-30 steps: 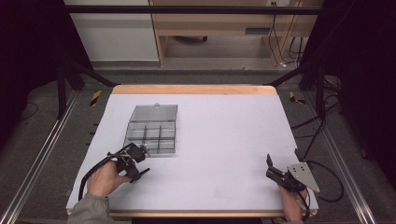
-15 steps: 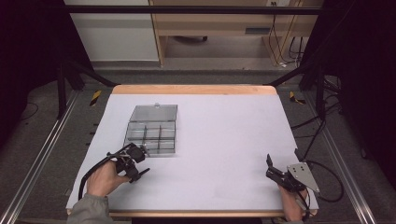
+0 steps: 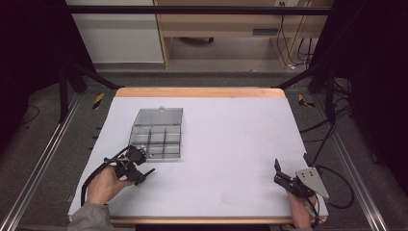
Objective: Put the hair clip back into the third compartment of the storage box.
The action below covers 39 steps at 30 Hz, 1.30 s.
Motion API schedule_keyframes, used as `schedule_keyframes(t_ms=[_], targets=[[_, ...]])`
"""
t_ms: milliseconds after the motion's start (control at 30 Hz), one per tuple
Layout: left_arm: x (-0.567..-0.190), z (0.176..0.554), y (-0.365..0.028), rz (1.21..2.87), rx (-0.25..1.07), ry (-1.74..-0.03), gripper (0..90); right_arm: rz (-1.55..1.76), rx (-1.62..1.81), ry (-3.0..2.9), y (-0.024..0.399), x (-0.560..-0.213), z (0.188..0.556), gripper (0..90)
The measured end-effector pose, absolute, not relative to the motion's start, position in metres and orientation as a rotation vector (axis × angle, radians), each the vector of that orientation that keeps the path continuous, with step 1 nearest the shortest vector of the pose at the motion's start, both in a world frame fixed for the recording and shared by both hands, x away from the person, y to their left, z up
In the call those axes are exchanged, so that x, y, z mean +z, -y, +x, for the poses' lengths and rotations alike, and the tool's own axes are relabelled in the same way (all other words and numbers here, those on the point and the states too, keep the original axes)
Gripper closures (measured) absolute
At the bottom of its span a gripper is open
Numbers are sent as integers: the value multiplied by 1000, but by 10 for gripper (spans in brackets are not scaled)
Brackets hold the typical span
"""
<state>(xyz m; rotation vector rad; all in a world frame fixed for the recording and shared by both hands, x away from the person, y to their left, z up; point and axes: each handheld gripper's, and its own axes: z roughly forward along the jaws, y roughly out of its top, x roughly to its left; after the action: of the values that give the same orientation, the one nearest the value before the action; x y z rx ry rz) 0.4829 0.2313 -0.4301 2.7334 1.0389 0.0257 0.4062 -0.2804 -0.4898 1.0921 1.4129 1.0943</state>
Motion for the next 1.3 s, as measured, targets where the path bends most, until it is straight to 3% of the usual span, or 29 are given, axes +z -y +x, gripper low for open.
schedule_keyframes(t_ms=[300,733,1300], targets=[[-423,480,-237,2602,52,-991,787,1093,1088,-1414,280,-490,406,52],[-396,483,-234,2456,202,-900,787,1091,1081,-1416,279,-490,407,52],[-388,515,-233,2265,308,-968,787,1094,1055,-1422,277,-490,408,51]])
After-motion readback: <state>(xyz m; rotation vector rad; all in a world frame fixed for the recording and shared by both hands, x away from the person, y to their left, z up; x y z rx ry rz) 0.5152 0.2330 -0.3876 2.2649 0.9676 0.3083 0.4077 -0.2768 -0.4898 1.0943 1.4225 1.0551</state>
